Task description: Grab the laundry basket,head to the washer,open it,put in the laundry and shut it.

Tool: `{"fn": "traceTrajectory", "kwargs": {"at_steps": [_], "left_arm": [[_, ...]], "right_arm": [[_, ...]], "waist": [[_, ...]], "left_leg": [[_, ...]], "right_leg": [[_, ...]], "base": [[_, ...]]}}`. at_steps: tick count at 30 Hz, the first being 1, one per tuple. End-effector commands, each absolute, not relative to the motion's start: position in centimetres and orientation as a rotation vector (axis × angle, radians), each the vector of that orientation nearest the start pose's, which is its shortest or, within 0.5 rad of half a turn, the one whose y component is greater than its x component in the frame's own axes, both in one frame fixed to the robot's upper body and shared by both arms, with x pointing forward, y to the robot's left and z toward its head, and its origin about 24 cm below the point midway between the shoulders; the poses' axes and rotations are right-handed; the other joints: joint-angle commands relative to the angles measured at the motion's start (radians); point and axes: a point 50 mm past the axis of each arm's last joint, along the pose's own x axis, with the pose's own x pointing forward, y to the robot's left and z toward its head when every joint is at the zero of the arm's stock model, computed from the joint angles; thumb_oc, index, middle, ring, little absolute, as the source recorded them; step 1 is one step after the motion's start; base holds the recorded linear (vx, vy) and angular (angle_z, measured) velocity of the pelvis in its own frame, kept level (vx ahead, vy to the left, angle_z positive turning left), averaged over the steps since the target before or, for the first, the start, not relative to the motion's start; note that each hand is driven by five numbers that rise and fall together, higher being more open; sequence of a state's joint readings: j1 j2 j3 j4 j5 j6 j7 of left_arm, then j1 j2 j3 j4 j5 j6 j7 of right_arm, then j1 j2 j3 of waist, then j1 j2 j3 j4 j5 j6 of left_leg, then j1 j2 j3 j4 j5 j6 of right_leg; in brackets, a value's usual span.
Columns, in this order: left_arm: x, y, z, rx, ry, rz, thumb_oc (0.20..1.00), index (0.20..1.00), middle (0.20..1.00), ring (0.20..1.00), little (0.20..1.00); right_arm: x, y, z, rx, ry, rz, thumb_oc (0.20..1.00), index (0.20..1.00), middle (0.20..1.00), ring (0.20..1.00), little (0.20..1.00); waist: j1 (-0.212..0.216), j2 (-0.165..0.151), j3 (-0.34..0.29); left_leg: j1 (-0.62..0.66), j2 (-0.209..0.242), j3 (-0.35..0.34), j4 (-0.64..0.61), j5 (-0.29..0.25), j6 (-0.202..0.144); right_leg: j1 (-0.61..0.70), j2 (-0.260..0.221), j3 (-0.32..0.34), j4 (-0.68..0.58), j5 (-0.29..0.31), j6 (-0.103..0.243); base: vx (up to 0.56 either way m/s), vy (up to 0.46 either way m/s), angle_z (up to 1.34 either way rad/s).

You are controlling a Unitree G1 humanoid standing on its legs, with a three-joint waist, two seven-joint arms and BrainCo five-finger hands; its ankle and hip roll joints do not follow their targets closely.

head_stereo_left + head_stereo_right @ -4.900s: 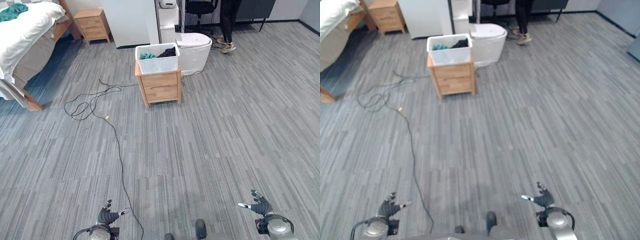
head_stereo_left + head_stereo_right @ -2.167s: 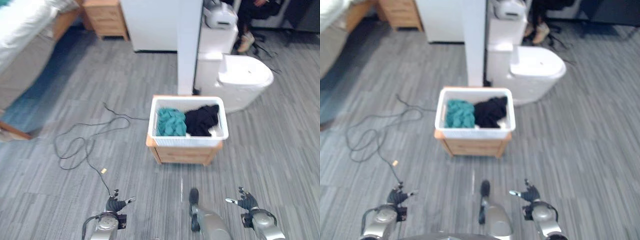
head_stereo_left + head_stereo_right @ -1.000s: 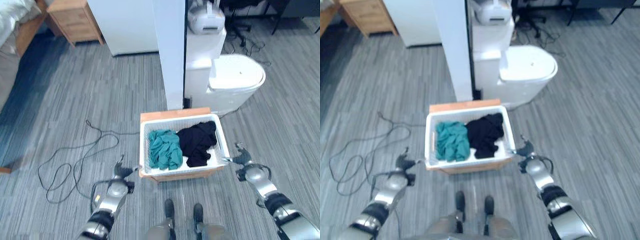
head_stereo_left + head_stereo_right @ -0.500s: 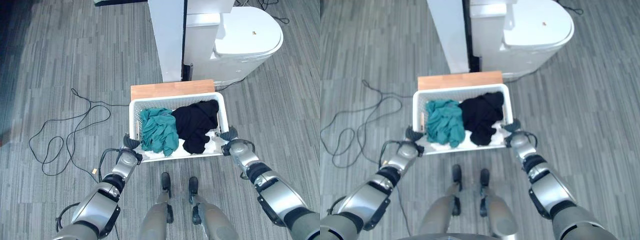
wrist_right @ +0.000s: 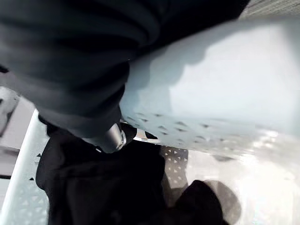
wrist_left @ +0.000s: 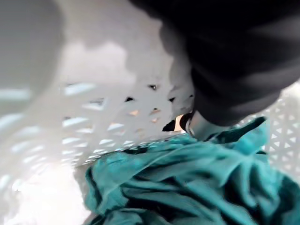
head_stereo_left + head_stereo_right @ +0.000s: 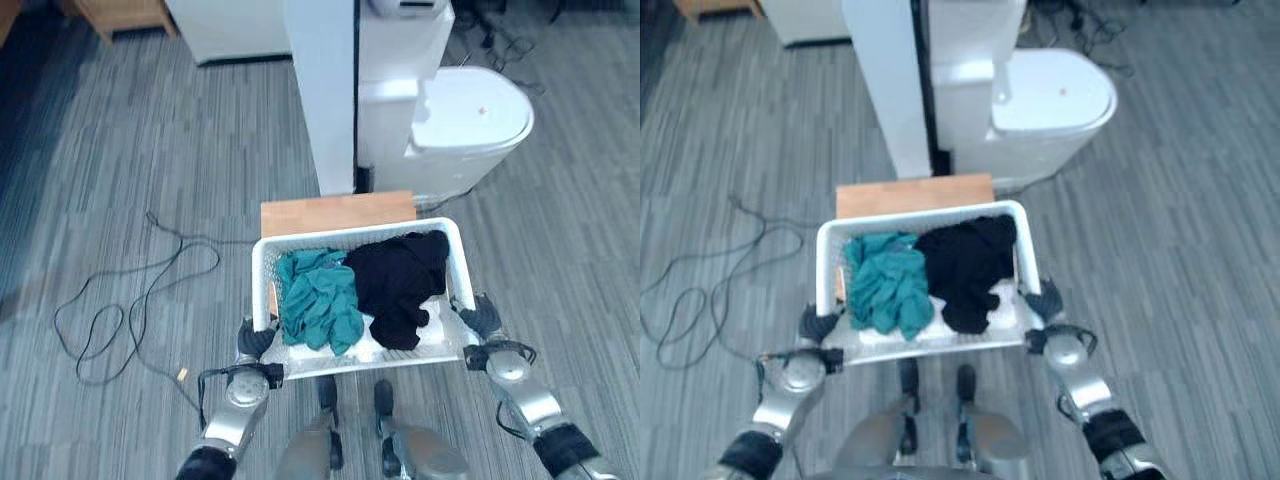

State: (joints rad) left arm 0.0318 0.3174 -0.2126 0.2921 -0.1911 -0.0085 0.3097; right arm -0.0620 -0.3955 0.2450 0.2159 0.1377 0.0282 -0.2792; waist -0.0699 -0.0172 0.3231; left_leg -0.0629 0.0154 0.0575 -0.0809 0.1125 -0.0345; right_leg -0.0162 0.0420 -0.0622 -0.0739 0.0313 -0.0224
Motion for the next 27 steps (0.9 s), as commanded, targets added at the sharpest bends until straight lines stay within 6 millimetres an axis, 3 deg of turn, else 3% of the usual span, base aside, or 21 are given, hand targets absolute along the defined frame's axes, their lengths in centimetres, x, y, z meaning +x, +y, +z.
{"fn": "traceTrajectory", "kwargs": {"at_steps": [1,4,8,9,11,14,15,16,17,18,19,20,21,22,23,24,25,27], "left_arm": [[23.5,21.2,-1.6,0.141,0.247,0.165,0.2,0.2,0.2,0.2,0.2],[22.4,21.1,-1.6,0.144,0.253,0.132,0.2,0.2,0.2,0.2,0.2],[21.8,20.7,-0.7,0.166,0.213,0.068,0.2,0.2,0.2,0.2,0.2],[21.8,20.7,-0.7,0.166,0.213,0.068,0.2,0.2,0.2,0.2,0.2],[22.2,20.2,0.2,0.182,0.17,0.031,0.2,0.2,0.2,0.2,0.2],[22.4,20.2,0.7,0.192,0.143,0.023,0.2,0.2,0.2,0.2,0.2],[22.6,20.1,1.2,0.187,0.117,0.019,0.2,0.2,0.2,0.2,0.2],[23.0,19.7,1.8,0.173,0.086,0.018,0.2,0.2,0.2,0.2,0.2],[23.1,19.7,2.0,0.168,0.074,0.022,0.2,0.2,0.2,0.2,0.2],[23.1,19.7,2.0,0.167,0.073,0.021,0.2,0.2,0.2,0.2,0.2],[23.3,19.7,2.0,0.152,0.07,0.033,0.2,0.2,0.2,0.2,0.2],[23.0,19.3,1.5,0.167,0.094,0.009,0.2,0.2,0.2,0.2,0.2],[23.0,19.3,1.5,0.167,0.095,0.009,0.2,0.2,0.2,0.2,0.2],[22.8,19.4,1.0,0.167,0.113,0.008,0.2,0.2,0.2,0.2,0.2],[22.7,19.1,1.0,0.163,0.112,-0.001,0.2,0.2,0.2,0.2,0.2],[22.7,19.0,1.0,0.154,0.108,-0.002,0.2,0.2,0.2,0.2,0.2],[22.7,19.0,1.1,0.153,0.107,-0.002,0.2,0.2,0.2,0.2,0.2],[22.7,18.7,1.0,0.13,0.103,0.0,0.2,0.2,0.2,0.2,0.2]], "right_arm": [[26.1,-20.1,4.8,-0.198,-0.034,-0.036,0.2,0.2,0.2,0.2,0.2],[24.5,-20.7,4.6,-0.172,-0.024,-0.044,0.2,0.2,0.2,0.2,0.2],[22.8,-21.1,4.2,-0.108,-0.016,-0.065,0.2,0.2,0.2,0.2,0.2],[22.7,-21.1,4.2,-0.108,-0.015,-0.066,0.2,0.2,0.2,0.2,0.2],[22.5,-20.6,4.5,-0.076,-0.041,-0.053,0.2,0.2,0.2,0.2,0.2],[22.6,-20.0,4.8,-0.046,-0.055,-0.03,0.2,0.2,0.2,0.2,0.2],[22.7,-19.8,4.9,-0.031,-0.063,-0.021,0.2,0.2,0.2,0.2,0.2],[23.0,-19.2,5.2,-0.02,-0.078,-0.003,0.2,0.2,0.2,0.2,0.2],[23.2,-19.0,5.2,-0.02,-0.083,0.001,0.2,0.2,0.2,0.2,0.2],[23.2,-19.0,5.2,-0.021,-0.083,0.0,0.2,0.2,0.2,0.2,0.2],[23.6,-18.4,5.5,-0.027,-0.102,0.026,0.2,0.2,0.2,0.2,0.2],[23.5,-18.3,5.4,-0.043,-0.092,0.046,0.2,0.2,0.2,0.2,0.2],[23.5,-18.3,5.4,-0.043,-0.091,0.047,0.2,0.2,0.2,0.2,0.2],[23.5,-18.4,5.3,-0.038,-0.084,0.044,0.2,0.2,0.2,0.2,0.2],[23.6,-18.4,5.4,-0.037,-0.089,0.048,0.2,0.2,0.2,0.2,0.2],[23.8,-18.4,5.6,-0.046,-0.096,0.053,0.2,0.2,0.2,0.2,0.2],[23.9,-18.4,5.6,-0.047,-0.096,0.053,0.2,0.2,0.2,0.2,0.2],[24.2,-18.6,5.8,-0.093,-0.097,0.06,0.2,0.2,0.2,0.2,0.2]], "waist": [[-0.023,-0.033,-0.141],[-0.046,-0.028,-0.167],[-0.097,-0.026,-0.173],[-0.093,-0.026,-0.173],[-0.125,-0.033,-0.157],[-0.136,-0.036,-0.144],[-0.137,-0.033,-0.136],[-0.122,-0.025,-0.134],[-0.104,-0.009,-0.142],[-0.106,-0.007,-0.138],[-0.074,-0.002,-0.158],[-0.089,0.006,-0.167],[-0.086,0.007,-0.168],[-0.103,0.018,-0.187],[-0.103,0.023,-0.183],[-0.094,0.028,-0.177],[-0.091,0.03,-0.175],[-0.058,0.033,-0.164]], "left_leg": [[0.072,-0.04,-0.08,0.096,-0.208,0.002],[0.101,-0.035,-0.048,0.073,-0.211,0.01],[0.123,-0.037,0.048,0.05,-0.21,0.024],[0.124,-0.036,0.052,0.05,-0.21,0.024],[0.126,-0.036,0.142,0.04,-0.206,0.038],[0.13,-0.027,0.207,0.04,-0.207,0.043],[0.14,-0.017,0.247,0.044,-0.216,0.044],[0.161,0.003,0.317,0.046,-0.216,0.035],[0.176,0.021,0.343,0.044,-0.232,0.025],[0.18,0.023,0.34,0.046,-0.235,0.024],[0.185,0.042,0.437,0.061,-0.232,0.012],[0.222,0.041,0.487,0.077,-0.252,0.014],[0.223,0.041,0.491,0.079,-0.255,0.014],[0.238,0.057,0.519,0.151,-0.289,0.01],[0.224,0.082,0.523,0.233,-0.282,-0.001],[0.204,0.111,0.512,0.324,-0.254,-0.027],[0.202,0.12,0.514,0.338,-0.256,-0.034],[0.142,0.142,0.414,0.458,-0.195,-0.071]], "right_leg": [[-0.078,-0.06,0.06,0.042,-0.025,0.12],[-0.071,-0.059,0.076,0.028,-0.011,0.13],[-0.1,-0.054,0.136,0.027,0.032,0.164],[-0.1,-0.053,0.139,0.028,0.032,0.164],[-0.15,-0.034,0.199,0.054,0.054,0.189],[-0.184,-0.025,0.193,0.078,0.058,0.202],[-0.193,-0.036,0.138,0.088,0.048,0.203],[-0.204,-0.084,-0.05,0.127,0.016,0.185],[-0.193,-0.12,-0.175,0.142,-0.021,0.179],[-0.19,-0.119,-0.178,0.148,-0.028,0.179],[-0.152,-0.204,-0.421,0.165,-0.048,0.155],[-0.169,-0.219,-0.423,0.213,-0.044,0.15],[-0.172,-0.219,-0.419,0.218,-0.046,0.151],[-0.147,-0.209,-0.398,0.178,-0.06,0.145],[-0.124,-0.193,-0.38,0.157,-0.07,0.137],[-0.1,-0.171,-0.36,0.139,-0.076,0.13],[-0.097,-0.164,-0.358,0.134,-0.076,0.126],[-0.052,-0.132,-0.331,0.096,-0.091,0.103]], "base": [[0.01,0.052,-0.46],[0.01,0.126,-0.41],[-0.08,0.117,-0.53],[-0.14,0.097,-1.06],[-0.17,0.077,-0.93],[-0.07,-0.01,-1.6],[-0.04,-0.114,-1.83],[0.03,-0.123,-1.41],[0.06,-0.105,-1.64],[0.05,-0.167,-2.38],[0.1,-0.268,-2.81],[0.09,-0.264,-2.79],[0.3,-0.263,-2.04],[0.27,-0.227,-1.36],[0.35,-0.311,-0.59],[0.16,-0.181,-0.52],[0.16,-0.175,-0.77],[0.18,-0.151,-1.57]]}}
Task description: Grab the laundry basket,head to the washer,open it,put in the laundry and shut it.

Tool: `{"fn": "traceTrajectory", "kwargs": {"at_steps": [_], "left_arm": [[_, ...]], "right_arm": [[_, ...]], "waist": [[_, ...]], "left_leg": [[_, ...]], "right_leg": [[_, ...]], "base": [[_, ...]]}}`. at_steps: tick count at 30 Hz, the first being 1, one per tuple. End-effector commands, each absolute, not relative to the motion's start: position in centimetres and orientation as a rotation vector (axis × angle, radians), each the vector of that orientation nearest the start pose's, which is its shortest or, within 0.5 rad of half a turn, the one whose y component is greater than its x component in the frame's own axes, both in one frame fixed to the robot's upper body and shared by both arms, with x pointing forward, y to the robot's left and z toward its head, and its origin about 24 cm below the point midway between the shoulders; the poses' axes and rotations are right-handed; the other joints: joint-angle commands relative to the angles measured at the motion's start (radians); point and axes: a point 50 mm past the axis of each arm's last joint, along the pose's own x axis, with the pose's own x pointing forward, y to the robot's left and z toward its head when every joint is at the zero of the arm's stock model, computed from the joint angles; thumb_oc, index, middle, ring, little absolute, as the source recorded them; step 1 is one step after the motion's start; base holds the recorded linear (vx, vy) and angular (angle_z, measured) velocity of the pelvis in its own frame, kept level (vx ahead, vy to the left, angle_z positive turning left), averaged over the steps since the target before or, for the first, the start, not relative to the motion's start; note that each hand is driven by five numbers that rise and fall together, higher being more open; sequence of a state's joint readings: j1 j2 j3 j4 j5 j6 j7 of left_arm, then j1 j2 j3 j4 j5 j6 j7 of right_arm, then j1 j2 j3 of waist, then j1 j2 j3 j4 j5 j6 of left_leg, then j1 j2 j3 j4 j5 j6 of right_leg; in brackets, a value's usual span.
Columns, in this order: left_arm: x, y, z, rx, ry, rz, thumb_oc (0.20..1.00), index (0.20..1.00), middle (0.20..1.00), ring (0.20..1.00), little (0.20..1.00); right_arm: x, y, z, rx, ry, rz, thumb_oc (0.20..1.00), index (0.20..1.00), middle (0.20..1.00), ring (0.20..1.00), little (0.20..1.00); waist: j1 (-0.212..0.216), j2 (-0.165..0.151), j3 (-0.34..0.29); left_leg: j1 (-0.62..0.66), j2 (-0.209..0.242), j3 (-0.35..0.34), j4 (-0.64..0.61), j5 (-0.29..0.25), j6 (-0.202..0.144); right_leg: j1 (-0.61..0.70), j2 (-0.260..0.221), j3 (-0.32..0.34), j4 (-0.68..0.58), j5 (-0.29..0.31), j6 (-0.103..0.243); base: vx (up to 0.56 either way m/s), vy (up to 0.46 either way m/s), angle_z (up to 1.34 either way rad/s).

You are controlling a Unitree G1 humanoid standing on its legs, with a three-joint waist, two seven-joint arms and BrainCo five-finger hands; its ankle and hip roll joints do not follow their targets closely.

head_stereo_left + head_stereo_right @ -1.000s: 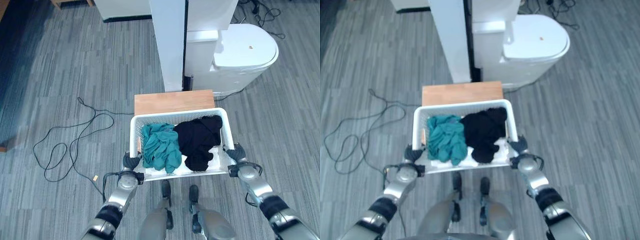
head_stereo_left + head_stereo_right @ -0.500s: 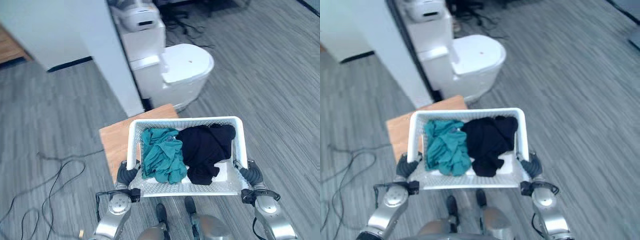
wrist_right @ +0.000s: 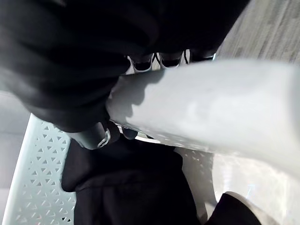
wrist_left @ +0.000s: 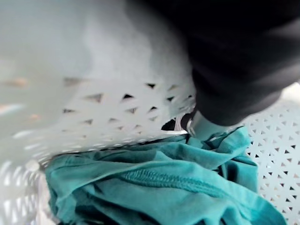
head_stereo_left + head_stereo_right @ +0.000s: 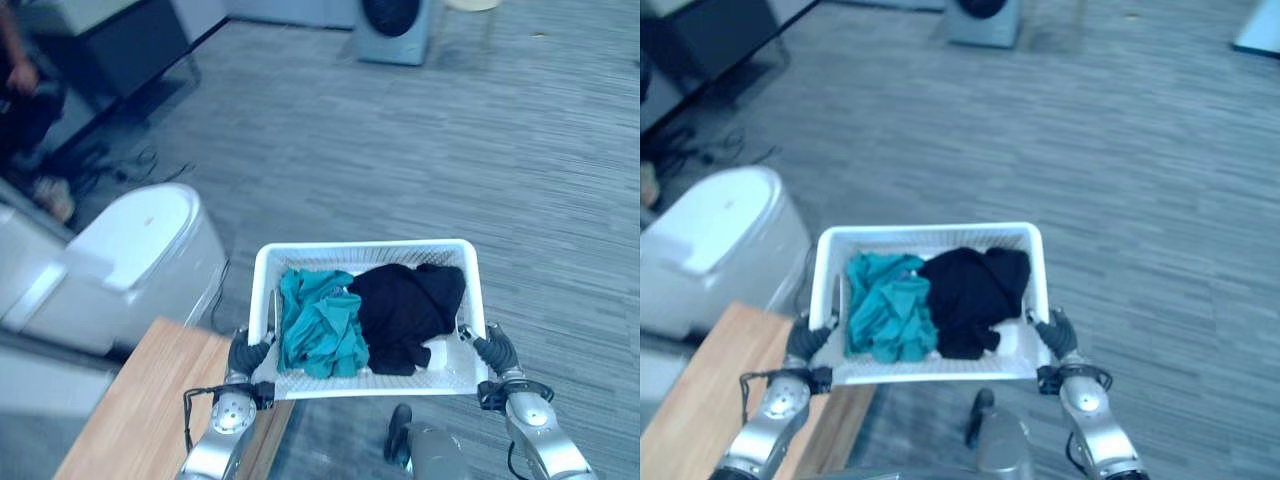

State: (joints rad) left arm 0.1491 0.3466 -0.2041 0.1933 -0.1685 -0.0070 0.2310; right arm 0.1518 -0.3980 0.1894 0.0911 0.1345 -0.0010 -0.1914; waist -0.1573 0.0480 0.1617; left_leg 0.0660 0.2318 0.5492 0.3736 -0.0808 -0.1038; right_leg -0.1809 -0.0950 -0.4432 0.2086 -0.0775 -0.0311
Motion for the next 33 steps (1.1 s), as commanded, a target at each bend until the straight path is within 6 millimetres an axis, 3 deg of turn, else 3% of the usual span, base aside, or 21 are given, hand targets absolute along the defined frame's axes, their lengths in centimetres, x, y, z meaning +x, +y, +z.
{"fn": "traceTrajectory", "kwargs": {"at_steps": [1,2,4,5,6,7,8,14,15,18,19,20,21,22,23,24,25,26,29,30,33], "left_arm": [[22.5,18.3,0.8,0.112,0.11,-0.007,0.2,0.2,0.2,0.2,0.2],[22.5,18.3,0.8,0.112,0.11,-0.007,0.2,0.2,0.2,0.2,0.2],[22.0,18.1,0.1,0.098,0.138,-0.002,0.2,0.2,0.2,0.2,0.2],[21.6,18.1,-0.4,0.096,0.165,0.004,0.2,0.2,0.2,0.2,0.2],[21.6,18.1,-0.4,0.096,0.165,0.004,0.2,0.2,0.2,0.2,0.2],[21.3,18.3,-0.7,0.094,0.178,0.013,0.2,0.2,0.2,0.2,0.2],[20.9,18.4,-1.0,0.101,0.197,0.015,0.2,0.2,0.2,0.2,0.2],[20.8,18.6,-0.9,0.11,0.198,0.019,0.2,0.2,0.2,0.2,0.2],[20.5,18.5,-1.1,0.111,0.206,0.01,0.2,0.2,0.2,0.2,0.2],[20.7,18.5,-1.0,0.124,0.201,0.001,0.2,0.2,0.2,0.2,0.2],[20.7,18.6,-1.0,0.129,0.201,0.001,0.2,0.2,0.2,0.2,0.2],[20.9,18.6,-0.8,0.142,0.2,-0.006,0.2,0.2,0.2,0.2,0.2],[20.9,18.6,-0.8,0.142,0.2,-0.006,0.2,0.2,0.2,0.2,0.2],[21.0,18.8,-0.6,0.158,0.193,-0.008,0.2,0.2,0.2,0.2,0.2],[21.2,19.2,-0.3,0.174,0.184,0.002,0.2,0.2,0.2,0.2,0.2],[21.3,19.2,-0.3,0.174,0.183,0.002,0.2,0.2,0.2,0.2,0.2],[21.4,19.3,-0.2,0.182,0.179,0.009,0.2,0.2,0.2,0.2,0.2],[21.5,19.5,0.0,0.18,0.169,0.02,0.2,0.2,0.2,0.2,0.2],[21.4,19.8,0.2,0.173,0.164,0.028,0.2,0.2,0.2,0.2,0.2],[21.4,19.8,0.1,0.172,0.165,0.028,0.2,0.2,0.2,0.2,0.2],[21.1,20.0,-0.3,0.171,0.183,0.044,0.2,0.2,0.2,0.2,0.2]], "right_arm": [[24.3,-18.4,5.8,-0.123,-0.092,0.081,0.2,0.2,0.2,0.2,0.2],[24.3,-18.4,5.8,-0.123,-0.091,0.081,0.2,0.2,0.2,0.2,0.2],[24.2,-18.3,5.3,-0.128,-0.071,0.093,0.2,0.2,0.2,0.2,0.2],[24.0,-18.4,4.7,-0.134,-0.043,0.093,0.2,0.2,0.2,0.2,0.2],[24.0,-18.4,4.7,-0.134,-0.043,0.093,0.2,0.2,0.2,0.2,0.2],[23.8,-18.4,4.3,-0.134,-0.027,0.092,0.2,0.2,0.2,0.2,0.2],[23.6,-18.5,3.9,-0.131,-0.007,0.087,0.2,0.2,0.2,0.2,0.2],[23.4,-18.7,3.7,-0.129,-0.001,0.061,0.2,0.2,0.2,0.2,0.2],[23.3,-18.6,3.7,-0.141,-0.003,0.076,0.2,0.2,0.2,0.2,0.2],[23.3,-18.2,3.7,-0.124,-0.007,0.077,0.2,0.2,0.2,0.2,0.2],[23.3,-18.0,3.5,-0.12,0.001,0.085,0.2,0.2,0.2,0.2,0.2],[23.3,-17.6,3.4,-0.11,-0.001,0.093,0.2,0.2,0.2,0.2,0.2],[23.3,-17.6,3.5,-0.11,-0.001,0.093,0.2,0.2,0.2,0.2,0.2],[23.5,-17.2,3.6,-0.112,-0.009,0.109,0.2,0.2,0.2,0.2,0.2],[23.7,-16.8,3.9,-0.121,-0.026,0.129,0.2,0.2,0.2,0.2,0.2],[23.7,-16.8,4.0,-0.121,-0.026,0.129,0.2,0.2,0.2,0.2,0.2],[23.8,-16.5,4.1,-0.12,-0.033,0.14,0.2,0.2,0.2,0.2,0.2],[23.9,-16.2,4.1,-0.112,-0.032,0.152,0.2,0.2,0.2,0.2,0.2],[24.0,-16.1,4.1,-0.108,-0.022,0.156,0.2,0.2,0.2,0.2,0.2],[24.0,-16.1,4.1,-0.108,-0.022,0.156,0.2,0.2,0.2,0.2,0.2],[23.9,-16.4,4.1,-0.091,-0.021,0.143,0.2,0.2,0.2,0.2,0.2]], "waist": [[0.064,-0.052,0.005],[0.064,-0.053,0.004],[0.094,-0.07,0.009],[0.116,-0.066,0.019],[0.116,-0.068,0.017],[0.13,-0.068,0.023],[0.152,-0.057,0.029],[0.189,-0.041,0.043],[0.188,-0.025,0.013],[0.187,-0.046,0.002],[0.19,-0.056,-0.006],[0.188,-0.075,-0.018],[0.19,-0.073,-0.019],[0.187,-0.079,-0.017],[0.175,-0.081,-0.006],[0.177,-0.079,-0.008],[0.171,-0.07,-0.005],[0.166,-0.051,-0.006],[0.148,-0.033,0.006],[0.147,-0.031,0.007],[0.109,-0.035,0.036]], "left_leg": [[-0.058,-0.149,-0.204,-0.01,-0.028,0.032],[-0.058,-0.15,-0.204,-0.012,-0.028,0.033],[-0.108,-0.197,-0.293,-0.076,-0.061,0.05],[-0.145,-0.216,-0.358,-0.145,-0.034,0.049],[-0.145,-0.219,-0.357,-0.15,-0.029,0.049],[-0.182,-0.231,-0.386,-0.181,0.009,0.046],[-0.242,-0.252,-0.418,-0.25,0.092,0.039],[-0.318,-0.256,-0.365,-0.399,0.18,0.024],[-0.276,-0.243,-0.359,-0.453,0.205,0.044],[-0.268,-0.251,-0.369,-0.402,0.208,0.055],[-0.264,-0.255,-0.373,-0.384,0.191,0.067],[-0.224,-0.266,-0.362,-0.376,0.16,0.089],[-0.227,-0.262,-0.361,-0.376,0.162,0.088],[-0.204,-0.267,-0.353,-0.373,0.138,0.103],[-0.156,-0.269,-0.332,-0.372,0.103,0.119],[-0.16,-0.265,-0.331,-0.372,0.105,0.118],[-0.127,-0.263,-0.321,-0.378,0.086,0.123],[-0.081,-0.252,-0.312,-0.392,0.057,0.119],[-0.017,-0.244,-0.313,-0.4,0.014,0.114],[-0.014,-0.243,-0.314,-0.4,0.012,0.113],[0.082,-0.255,-0.352,-0.408,-0.045,0.097]], "right_leg": [[0.143,0.002,0.089,-0.222,0.033,0.109],[0.143,0.001,0.089,-0.223,0.034,0.11],[0.167,-0.001,0.157,-0.235,0.03,0.125],[0.195,0.015,0.208,-0.24,0.021,0.125],[0.192,0.013,0.208,-0.24,0.023,0.125],[0.21,0.025,0.232,-0.243,0.019,0.123],[0.242,0.056,0.268,-0.255,0.007,0.115],[0.331,0.101,0.345,-0.264,-0.047,0.104],[0.363,0.119,0.362,-0.271,-0.075,0.106],[0.39,0.106,0.38,-0.233,-0.098,0.106],[0.385,0.098,0.388,-0.2,-0.105,0.113],[0.367,0.083,0.389,-0.083,-0.098,0.138],[0.363,0.086,0.391,-0.084,-0.095,0.137],[0.328,0.079,0.391,0.009,-0.059,0.161],[0.243,0.047,0.358,0.14,0.012,0.222],[0.239,0.05,0.36,0.139,0.016,0.22],[0.197,0.02,0.322,0.16,0.03,0.222],[0.149,-0.022,0.252,0.106,0.008,0.201],[0.066,-0.049,0.193,0.006,0.012,0.181],[0.07,-0.048,0.191,0.004,0.012,0.182],[-0.041,-0.041,0.232,-0.202,0.104,0.215]], "base": [[0.14,-0.077,-1.56],[0.18,-0.031,-0.75],[0.27,0.006,-1.12],[0.27,0.02,-1.26],[0.29,-0.002,-0.68],[0.3,-0.031,-0.88],[0.41,-0.044,-0.78],[0.33,0.023,-0.44],[0.4,0.089,-0.31],[0.45,0.08,-0.6],[0.39,0.083,-0.33],[0.39,0.083,-0.25],[0.37,0.088,-0.27],[0.26,0.068,-0.21],[0.26,0.067,-0.25],[0.26,0.063,-0.27],[0.28,0.032,-0.19],[0.41,0.026,-0.35],[0.3,-0.017,-0.18],[0.37,-0.038,0.0],[0.46,-0.101,0.0]]}}
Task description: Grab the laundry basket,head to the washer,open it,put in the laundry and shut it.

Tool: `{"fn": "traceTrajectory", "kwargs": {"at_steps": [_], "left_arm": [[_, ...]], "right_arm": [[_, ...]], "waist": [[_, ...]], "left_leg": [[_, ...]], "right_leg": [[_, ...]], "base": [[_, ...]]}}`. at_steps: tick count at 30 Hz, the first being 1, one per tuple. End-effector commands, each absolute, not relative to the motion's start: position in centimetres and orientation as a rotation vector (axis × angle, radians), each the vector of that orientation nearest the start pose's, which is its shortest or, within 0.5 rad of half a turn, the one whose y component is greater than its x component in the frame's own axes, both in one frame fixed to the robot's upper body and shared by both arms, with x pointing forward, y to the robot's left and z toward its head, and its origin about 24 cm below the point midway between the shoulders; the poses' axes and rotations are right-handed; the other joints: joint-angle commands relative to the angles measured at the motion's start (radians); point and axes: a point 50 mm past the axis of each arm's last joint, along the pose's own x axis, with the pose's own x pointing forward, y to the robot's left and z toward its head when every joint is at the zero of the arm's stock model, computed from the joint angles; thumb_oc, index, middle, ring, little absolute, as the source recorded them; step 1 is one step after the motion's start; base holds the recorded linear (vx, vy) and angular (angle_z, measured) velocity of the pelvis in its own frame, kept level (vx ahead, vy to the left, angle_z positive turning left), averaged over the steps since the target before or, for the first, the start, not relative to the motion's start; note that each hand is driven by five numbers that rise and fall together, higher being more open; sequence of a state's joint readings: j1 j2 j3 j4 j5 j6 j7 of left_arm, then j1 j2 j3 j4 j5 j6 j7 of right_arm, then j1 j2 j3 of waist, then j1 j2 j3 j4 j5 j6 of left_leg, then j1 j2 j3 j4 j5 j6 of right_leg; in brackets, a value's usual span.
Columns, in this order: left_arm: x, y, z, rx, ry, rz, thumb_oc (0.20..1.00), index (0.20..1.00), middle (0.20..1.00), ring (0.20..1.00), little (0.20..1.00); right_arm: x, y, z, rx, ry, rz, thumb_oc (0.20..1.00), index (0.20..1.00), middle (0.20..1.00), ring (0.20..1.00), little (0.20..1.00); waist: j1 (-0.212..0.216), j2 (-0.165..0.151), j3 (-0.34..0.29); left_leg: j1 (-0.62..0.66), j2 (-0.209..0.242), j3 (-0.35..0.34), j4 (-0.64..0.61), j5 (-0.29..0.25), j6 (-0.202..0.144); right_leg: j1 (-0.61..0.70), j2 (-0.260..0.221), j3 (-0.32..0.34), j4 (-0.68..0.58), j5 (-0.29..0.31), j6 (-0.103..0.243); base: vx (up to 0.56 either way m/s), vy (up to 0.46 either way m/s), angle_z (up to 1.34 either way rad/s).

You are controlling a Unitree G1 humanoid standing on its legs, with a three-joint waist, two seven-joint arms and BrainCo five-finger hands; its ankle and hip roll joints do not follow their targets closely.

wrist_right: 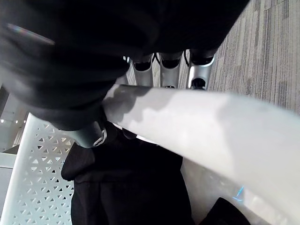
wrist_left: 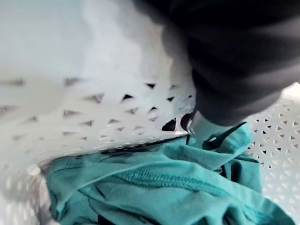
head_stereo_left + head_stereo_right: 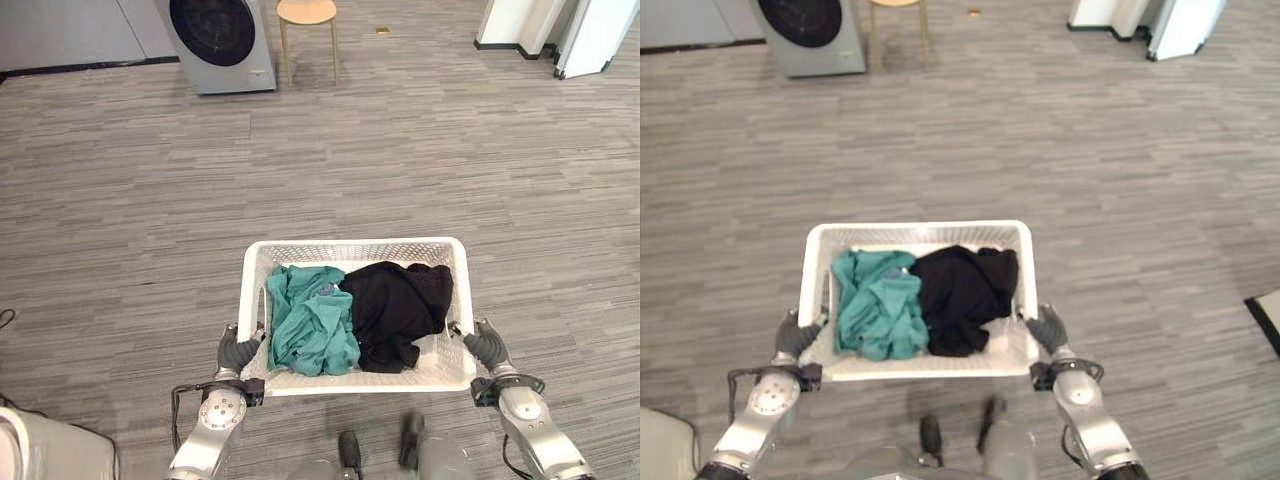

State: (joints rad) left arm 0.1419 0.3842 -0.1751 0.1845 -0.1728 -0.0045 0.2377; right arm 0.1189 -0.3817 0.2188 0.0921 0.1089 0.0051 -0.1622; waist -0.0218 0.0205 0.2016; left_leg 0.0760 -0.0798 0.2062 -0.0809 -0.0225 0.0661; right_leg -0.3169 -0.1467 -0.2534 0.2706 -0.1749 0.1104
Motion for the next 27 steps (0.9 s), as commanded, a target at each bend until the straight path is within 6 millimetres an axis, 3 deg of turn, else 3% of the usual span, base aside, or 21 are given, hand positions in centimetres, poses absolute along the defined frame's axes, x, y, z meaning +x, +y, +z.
{"fn": "traceTrajectory", "kwargs": {"at_steps": [1,5,7,9,12,13,14,15,16,18,20,21,22,23,27], "left_arm": [[21.1,20.0,-0.3,0.171,0.183,0.044,0.2,0.2,0.2,0.2,0.2],[21.0,20.2,-0.5,0.175,0.183,0.053,0.2,0.2,0.2,0.2,0.2],[21.0,19.7,-0.7,0.155,0.183,0.044,0.2,0.2,0.2,0.2,0.2],[20.9,19.4,-0.8,0.138,0.188,0.041,0.2,0.2,0.2,0.2,0.2],[20.8,18.8,-1.0,0.063,0.199,0.032,0.2,0.2,0.2,0.2,0.2],[21.0,18.7,-0.9,0.06,0.195,0.022,0.2,0.2,0.2,0.2,0.2],[20.9,18.7,-0.9,0.06,0.195,0.021,0.2,0.2,0.2,0.2,0.2],[20.9,18.7,-1.0,0.051,0.204,0.014,0.2,0.2,0.2,0.2,0.2],[21.1,18.6,-0.9,0.051,0.203,0.011,0.2,0.2,0.2,0.2,0.2],[21.2,18.4,-0.9,0.057,0.201,0.001,0.2,0.2,0.2,0.2,0.2],[21.2,18.3,-0.9,0.059,0.201,-0.001,0.2,0.2,0.2,0.2,0.2],[21.0,18.2,-0.8,0.06,0.201,-0.014,0.2,0.2,0.2,0.2,0.2],[21.0,18.2,-0.8,0.06,0.201,-0.014,0.2,0.2,0.2,0.2,0.2],[20.9,18.1,-0.8,0.066,0.202,-0.02,0.2,0.2,0.2,0.2,0.2],[20.9,18.1,-0.8,0.068,0.202,-0.023,0.2,0.2,0.2,0.2,0.2]], "right_arm": [[23.9,-16.4,4.1,-0.092,-0.021,0.143,0.2,0.2,0.2,0.2,0.2],[23.5,-16.4,3.9,-0.102,-0.013,0.151,0.2,0.2,0.2,0.2,0.2],[23.2,-17.0,3.7,-0.116,-0.009,0.142,0.2,0.2,0.2,0.2,0.2],[23.1,-17.3,3.7,-0.127,-0.006,0.137,0.2,0.2,0.2,0.2,0.2],[23.2,-18.0,3.7,-0.146,-0.002,0.127,0.2,0.2,0.2,0.2,0.2],[23.1,-18.6,3.6,-0.156,0.007,0.107,0.2,0.2,0.2,0.2,0.2],[23.1,-18.6,3.6,-0.156,0.007,0.107,0.2,0.2,0.2,0.2,0.2],[23.0,-19.1,3.4,-0.172,0.023,0.084,0.2,0.2,0.2,0.2,0.2],[22.9,-19.3,3.4,-0.175,0.023,0.075,0.2,0.2,0.2,0.2,0.2],[22.9,-19.6,3.5,-0.18,0.025,0.062,0.2,0.2,0.2,0.2,0.2],[22.7,-19.6,3.2,-0.176,0.034,0.054,0.2,0.2,0.2,0.2,0.2],[22.5,-19.8,2.8,-0.182,0.055,0.05,0.2,0.2,0.2,0.2,0.2],[22.5,-19.8,2.8,-0.181,0.055,0.05,0.2,0.2,0.2,0.2,0.2],[22.5,-19.7,2.4,-0.191,0.069,0.045,0.2,0.2,0.2,0.2,0.2],[22.5,-19.7,2.4,-0.191,0.068,0.042,0.2,0.2,0.2,0.2,0.2]], "waist": [[-0.027,-0.005,-0.003],[-0.045,0.007,0.0],[-0.059,0.005,-0.022],[-0.068,0.017,-0.031],[-0.071,0.054,-0.041],[-0.072,0.046,-0.047],[-0.073,0.047,-0.047],[-0.067,0.029,-0.047],[-0.059,0.017,-0.042],[-0.04,-0.003,-0.037],[-0.029,-0.008,-0.031],[-0.006,0.0,-0.025],[-0.006,0.0,-0.025],[0.016,0.003,-0.019],[0.027,0.0,-0.015]], "left_leg": [[0.074,0.059,-0.01,0.046,-0.106,-0.074],[0.165,0.064,-0.032,0.03,-0.154,-0.094],[0.212,0.061,-0.083,0.051,-0.2,-0.1],[0.209,0.081,-0.094,0.076,-0.193,-0.11],[0.155,0.144,-0.11,0.241,-0.049,-0.166],[0.098,0.189,-0.086,0.371,0.066,-0.185],[0.096,0.191,-0.088,0.375,0.064,-0.186],[0.045,0.222,-0.029,0.444,0.075,-0.167],[0.007,0.207,-0.014,0.457,0.037,-0.154],[-0.078,0.177,0.027,0.419,-0.035,-0.131],[-0.142,0.16,0.059,0.345,-0.043,-0.126],[-0.187,0.148,0.067,0.165,0.065,-0.149],[-0.186,0.148,0.067,0.164,0.065,-0.149],[-0.242,0.16,0.071,0.045,0.132,-0.164],[-0.264,0.164,0.064,0.004,0.144,-0.166]], "right_leg": [[0.099,0.014,0.041,-0.269,0.203,0.074],[0.032,-0.024,-0.012,-0.317,0.252,0.095],[0.066,-0.037,0.026,-0.284,0.3,0.088],[0.066,-0.03,0.029,-0.266,0.302,0.079],[0.097,0.01,0.025,-0.242,0.271,0.038],[0.148,0.021,0.013,-0.256,0.238,0.006],[0.149,0.022,0.011,-0.257,0.238,0.005],[0.209,0.028,-0.001,-0.278,0.199,-0.017],[0.241,0.027,-0.001,-0.293,0.184,-0.019],[0.3,0.021,-0.007,-0.31,0.156,-0.011],[0.327,0.025,-0.016,-0.314,0.138,-0.004],[0.387,0.052,-0.018,-0.308,0.104,-0.003],[0.388,0.052,-0.018,-0.308,0.104,-0.003],[0.442,0.073,-0.011,-0.299,0.065,-0.004],[0.466,0.077,-0.002,-0.291,0.046,-0.005]], "base": [[0.29,-0.081,0.33],[0.42,-0.142,0.43],[0.59,-0.245,0.32],[0.38,-0.218,0.55],[0.4,-0.294,0.45],[0.35,-0.264,0.12],[0.5,-0.349,-0.14],[0.38,-0.217,-0.07],[0.53,-0.269,0.06],[0.32,-0.119,0.05],[0.41,-0.064,-0.11],[0.53,-0.057,-0.16],[0.66,-0.007,-0.11],[0.33,0.008,0.02],[0.19,0.008,-0.46]]}}
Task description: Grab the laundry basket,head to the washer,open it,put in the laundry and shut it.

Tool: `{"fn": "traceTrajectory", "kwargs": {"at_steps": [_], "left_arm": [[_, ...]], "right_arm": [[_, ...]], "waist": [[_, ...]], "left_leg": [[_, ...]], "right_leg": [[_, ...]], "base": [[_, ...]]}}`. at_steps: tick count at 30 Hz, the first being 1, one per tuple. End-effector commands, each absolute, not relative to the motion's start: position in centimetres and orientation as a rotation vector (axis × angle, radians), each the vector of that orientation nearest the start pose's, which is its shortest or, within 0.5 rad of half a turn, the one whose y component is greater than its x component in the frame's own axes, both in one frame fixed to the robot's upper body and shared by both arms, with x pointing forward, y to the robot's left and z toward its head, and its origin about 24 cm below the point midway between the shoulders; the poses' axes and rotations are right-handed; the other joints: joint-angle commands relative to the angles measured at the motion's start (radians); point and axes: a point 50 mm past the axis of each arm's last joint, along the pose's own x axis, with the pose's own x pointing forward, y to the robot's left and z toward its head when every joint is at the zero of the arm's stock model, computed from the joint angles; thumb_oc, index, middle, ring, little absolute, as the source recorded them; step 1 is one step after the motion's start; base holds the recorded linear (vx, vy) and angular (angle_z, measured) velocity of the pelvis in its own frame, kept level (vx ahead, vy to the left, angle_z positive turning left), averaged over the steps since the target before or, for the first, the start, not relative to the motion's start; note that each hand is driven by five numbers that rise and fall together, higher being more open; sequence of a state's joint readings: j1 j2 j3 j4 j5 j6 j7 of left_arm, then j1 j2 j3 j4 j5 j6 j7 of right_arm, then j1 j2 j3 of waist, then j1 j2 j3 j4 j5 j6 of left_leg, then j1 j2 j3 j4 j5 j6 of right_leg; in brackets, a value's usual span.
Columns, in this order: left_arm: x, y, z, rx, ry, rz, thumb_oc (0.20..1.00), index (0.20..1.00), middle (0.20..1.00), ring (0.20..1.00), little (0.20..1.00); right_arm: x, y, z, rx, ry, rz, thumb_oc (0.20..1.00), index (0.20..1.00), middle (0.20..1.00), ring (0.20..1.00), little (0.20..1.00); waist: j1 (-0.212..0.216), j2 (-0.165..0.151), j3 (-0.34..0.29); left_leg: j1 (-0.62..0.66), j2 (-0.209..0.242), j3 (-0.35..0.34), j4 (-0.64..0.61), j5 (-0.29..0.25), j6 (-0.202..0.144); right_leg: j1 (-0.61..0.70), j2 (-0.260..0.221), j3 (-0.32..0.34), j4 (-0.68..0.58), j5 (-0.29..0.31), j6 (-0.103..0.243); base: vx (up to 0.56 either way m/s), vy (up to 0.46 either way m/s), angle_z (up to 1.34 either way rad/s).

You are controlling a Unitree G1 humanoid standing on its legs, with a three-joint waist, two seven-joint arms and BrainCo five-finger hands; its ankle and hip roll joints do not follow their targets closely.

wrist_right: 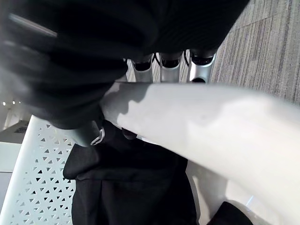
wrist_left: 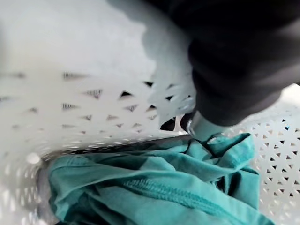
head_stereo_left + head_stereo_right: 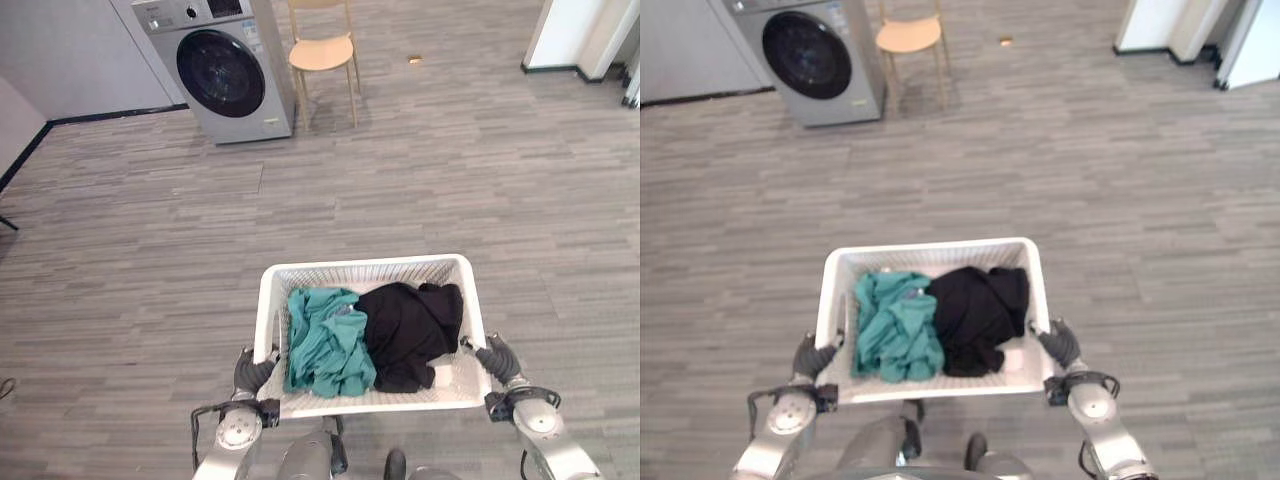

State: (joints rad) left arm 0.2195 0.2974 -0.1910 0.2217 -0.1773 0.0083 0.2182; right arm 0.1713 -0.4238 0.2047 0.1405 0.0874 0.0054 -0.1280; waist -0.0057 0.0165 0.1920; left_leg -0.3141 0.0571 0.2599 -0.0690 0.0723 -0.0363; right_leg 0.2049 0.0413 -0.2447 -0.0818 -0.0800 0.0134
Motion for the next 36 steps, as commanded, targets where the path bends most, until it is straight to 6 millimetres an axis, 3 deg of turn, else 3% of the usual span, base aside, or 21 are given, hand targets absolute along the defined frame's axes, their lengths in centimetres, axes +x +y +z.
{"fn": "traceTrajectory", "kwargs": {"at_steps": [1,2,3,5,8,10,12,13,14,15,17,22,24,25,26,28,29,31,32,34,36], "left_arm": [[20.9,18.1,-0.8,0.068,0.202,-0.023,0.2,0.2,0.2,0.2,0.2],[20.9,18.1,-0.8,0.068,0.202,-0.023,0.2,0.2,0.2,0.2,0.2],[20.8,18.1,-0.6,0.064,0.199,-0.029,0.2,0.2,0.2,0.2,0.2],[20.5,18.3,-0.6,0.081,0.204,-0.035,0.2,0.2,0.2,0.2,0.2],[20.7,18.8,-0.4,0.116,0.199,-0.043,0.2,0.2,0.2,0.2,0.2],[20.9,19.5,-0.1,0.146,0.186,-0.027,0.2,0.2,0.2,0.2,0.2],[21.0,19.7,0.0,0.156,0.182,-0.024,0.2,0.2,0.2,0.2,0.2],[21.2,19.8,0.2,0.167,0.173,-0.018,0.2,0.2,0.2,0.2,0.2],[21.2,19.8,0.2,0.167,0.173,-0.018,0.2,0.2,0.2,0.2,0.2],[21.4,19.9,0.5,0.167,0.161,-0.018,0.2,0.2,0.2,0.2,0.2],[21.4,19.8,0.4,0.156,0.164,-0.013,0.2,0.2,0.2,0.2,0.2],[21.4,19.6,-0.1,0.146,0.173,-0.012,0.2,0.2,0.2,0.2,0.2],[21.0,18.7,-0.6,0.126,0.186,-0.046,0.2,0.2,0.2,0.2,0.2],[21.1,18.3,-0.6,0.12,0.186,-0.054,0.2,0.2,0.2,0.2,0.2],[21.2,18.0,-0.7,0.101,0.191,-0.067,0.2,0.2,0.2,0.2,0.2],[21.3,17.9,-0.6,0.095,0.186,-0.07,0.2,0.2,0.2,0.2,0.2],[21.2,17.9,-0.8,0.082,0.199,-0.068,0.2,0.2,0.2,0.2,0.2],[21.2,17.9,-0.8,0.075,0.207,-0.067,0.2,0.2,0.2,0.2,0.2],[21.1,17.7,-1.0,0.074,0.215,-0.073,0.2,0.2,0.2,0.2,0.2],[20.7,17.6,-1.2,0.067,0.227,-0.072,0.2,0.2,0.2,0.2,0.2],[20.5,17.6,-1.3,0.063,0.233,-0.073,0.2,0.2,0.2,0.2,0.2]], "right_arm": [[22.5,-19.7,2.4,-0.191,0.068,0.042,0.2,0.2,0.2,0.2,0.2],[22.5,-19.7,2.4,-0.191,0.068,0.042,0.2,0.2,0.2,0.2,0.2],[22.3,-19.6,2.3,-0.179,0.071,0.039,0.2,0.2,0.2,0.2,0.2],[22.0,-19.3,2.0,-0.168,0.084,0.046,0.2,0.2,0.2,0.2,0.2],[22.0,-18.3,1.7,-0.137,0.085,0.069,0.2,0.2,0.2,0.2,0.2],[22.2,-17.8,1.8,-0.134,0.075,0.086,0.2,0.2,0.2,0.2,0.2],[22.3,-17.6,1.9,-0.131,0.072,0.093,0.2,0.2,0.2,0.2,0.2],[22.4,-17.4,2.0,-0.138,0.067,0.109,0.2,0.2,0.2,0.2,0.2],[22.4,-17.4,2.0,-0.138,0.066,0.109,0.2,0.2,0.2,0.2,0.2],[22.5,-17.5,2.0,-0.141,0.069,0.11,0.2,0.2,0.2,0.2,0.2],[22.6,-17.6,2.0,-0.139,0.073,0.103,0.2,0.2,0.2,0.2,0.2],[22.2,-18.0,1.6,-0.134,0.09,0.085,0.2,0.2,0.2,0.2,0.2],[21.5,-18.3,1.1,-0.121,0.11,0.084,0.2,0.2,0.2,0.2,0.2],[21.5,-18.6,1.1,-0.127,0.114,0.076,0.2,0.2,0.2,0.2,0.2],[21.4,-19.4,1.2,-0.143,0.116,0.054,0.2,0.2,0.2,0.2,0.2],[21.4,-19.8,1.5,-0.141,0.106,0.044,0.2,0.2,0.2,0.2,0.2],[21.3,-20.2,1.3,-0.145,0.123,0.027,0.2,0.2,0.2,0.2,0.2],[21.3,-20.5,1.3,-0.153,0.128,0.015,0.2,0.2,0.2,0.2,0.2],[21.4,-20.7,1.3,-0.146,0.13,0.004,0.2,0.2,0.2,0.2,0.2],[21.2,-20.8,1.0,-0.146,0.141,-0.01,0.2,0.2,0.2,0.2,0.2],[21.1,-21.0,0.8,-0.156,0.148,-0.022,0.2,0.2,0.2,0.2,0.2]], "waist": [[0.011,0.004,-0.006],[0.011,0.004,-0.006],[0.03,-0.003,-0.02],[0.045,-0.01,-0.043],[0.053,-0.07,-0.068],[0.047,-0.082,-0.065],[0.042,-0.08,-0.063],[0.023,-0.063,-0.054],[0.024,-0.06,-0.056],[-0.002,-0.038,-0.035],[-0.025,-0.028,-0.013],[-0.072,-0.037,0.009],[-0.079,-0.036,-0.018],[-0.087,-0.031,-0.021],[-0.091,-0.018,-0.03],[-0.091,-0.018,-0.028],[-0.082,-0.03,-0.026],[-0.063,-0.04,-0.017],[-0.037,-0.044,-0.013],[-0.007,-0.012,-0.005],[0.006,-0.01,-0.002]], "left_leg": [[0.126,0.027,0.011,-0.007,0.049,-0.064],[0.126,0.027,0.011,-0.007,0.049,-0.064],[0.045,0.085,0.028,-0.018,0.101,-0.078],[0.072,0.089,0.03,0.003,0.127,-0.067],[0.067,0.027,0.007,0.141,0.058,-0.014],[0.096,0.005,0.021,0.147,0.003,0.019],[0.125,-0.004,0.024,0.141,-0.02,0.032],[0.197,-0.017,0.016,0.112,-0.05,0.044],[0.195,-0.014,0.017,0.112,-0.048,0.043],[0.279,-0.03,-0.002,0.083,-0.089,0.049],[0.345,-0.039,-0.015,0.07,-0.121,0.047],[0.477,-0.074,-0.078,0.054,-0.205,0.028],[0.518,-0.075,-0.11,0.096,-0.257,0.017],[0.514,-0.057,-0.123,0.135,-0.247,-0.001],[0.491,-0.011,-0.12,0.253,-0.178,-0.041],[0.423,0.023,-0.127,0.433,-0.098,-0.063],[0.375,0.052,-0.09,0.514,-0.057,-0.059],[0.309,0.061,-0.047,0.513,-0.105,-0.035],[0.215,0.03,-0.027,0.363,-0.134,-0.015],[0.133,0.038,-0.038,0.122,0.018,-0.052],[0.074,0.057,-0.009,-0.018,0.06,-0.069]], "right_leg": [[-0.056,-0.111,-0.011,0.062,-0.049,0.092],[-0.056,-0.111,-0.011,0.062,-0.049,0.092],[0.062,-0.103,0.045,0.092,-0.135,0.091],[0.107,-0.116,0.069,0.107,-0.165,0.108],[0.06,-0.189,0.121,0.3,-0.01,0.157],[-0.023,-0.212,0.146,0.422,0.11,0.18],[-0.08,-0.213,0.157,0.469,0.133,0.177],[-0.175,-0.19,0.144,0.471,0.098,0.162],[-0.178,-0.187,0.145,0.468,0.102,0.16],[-0.265,-0.164,0.107,0.427,0.029,0.142],[-0.328,-0.146,0.071,0.319,0.024,0.133],[-0.442,-0.12,0.082,0.072,0.118,0.172],[-0.387,-0.134,0.093,0.085,0.151,0.149],[-0.381,-0.13,0.094,0.106,0.149,0.139],[-0.341,-0.126,0.074,0.119,0.128,0.114],[-0.293,-0.112,0.066,0.115,0.097,0.08],[-0.241,-0.111,0.055,0.104,0.062,0.059],[-0.187,-0.114,0.047,0.086,0.034,0.055],[-0.141,-0.119,0.045,0.071,0.003,0.067],[-0.075,-0.083,0.047,0.057,-0.041,0.072],[0.002,-0.074,0.065,0.064,-0.088,0.078]], "base": [[0.0,0.0,-0.66],[0.93,0.173,-0.56],[1.17,0.233,-0.42],[1.13,0.28,-0.04],[0.66,0.272,-0.02],[0.3,0.183,0.02],[0.31,0.156,-0.14],[0.38,0.178,-0.18],[0.56,0.222,-0.07],[0.4,0.121,0.25],[0.51,0.088,0.23],[0.47,-0.035,0.52],[0.71,-0.207,1.02],[0.65,-0.303,0.88],[0.46,-0.27,1.12],[0.42,-0.269,0.82],[0.42,-0.235,0.08],[0.5,-0.136,0.01],[0.67,-0.011,-0.33],[0.61,0.05,-0.58],[0.72,0.147,-0.72]]}}
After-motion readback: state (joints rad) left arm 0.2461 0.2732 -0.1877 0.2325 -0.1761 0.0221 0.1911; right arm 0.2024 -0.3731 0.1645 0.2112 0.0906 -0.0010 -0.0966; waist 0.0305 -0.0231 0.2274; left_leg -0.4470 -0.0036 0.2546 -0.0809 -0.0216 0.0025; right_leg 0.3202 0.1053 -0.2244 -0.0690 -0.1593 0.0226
